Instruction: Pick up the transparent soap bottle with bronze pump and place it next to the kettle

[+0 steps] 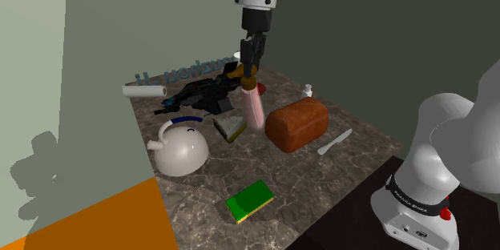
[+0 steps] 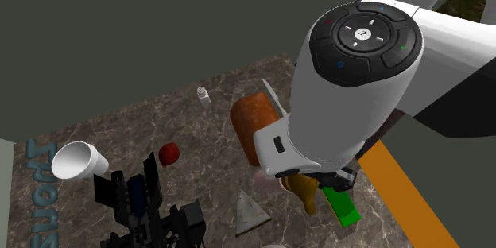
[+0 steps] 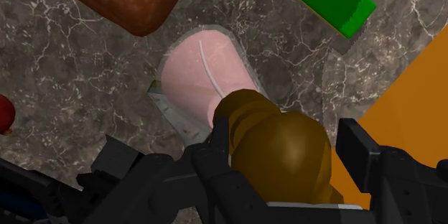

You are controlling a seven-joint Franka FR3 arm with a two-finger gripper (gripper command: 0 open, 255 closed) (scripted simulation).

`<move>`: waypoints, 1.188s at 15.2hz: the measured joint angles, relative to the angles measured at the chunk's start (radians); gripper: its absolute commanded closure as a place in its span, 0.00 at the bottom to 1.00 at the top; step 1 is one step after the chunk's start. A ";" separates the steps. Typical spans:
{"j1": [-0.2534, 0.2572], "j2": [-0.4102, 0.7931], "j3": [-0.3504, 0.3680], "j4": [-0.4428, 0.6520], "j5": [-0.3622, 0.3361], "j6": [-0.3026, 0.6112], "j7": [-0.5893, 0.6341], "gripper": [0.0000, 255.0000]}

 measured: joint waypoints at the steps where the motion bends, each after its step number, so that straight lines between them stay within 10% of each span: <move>1: 0.000 -0.001 0.000 -0.015 0.000 0.014 -0.002 1.00; 18: 0.000 0.031 -0.003 -0.164 0.016 0.192 -0.035 1.00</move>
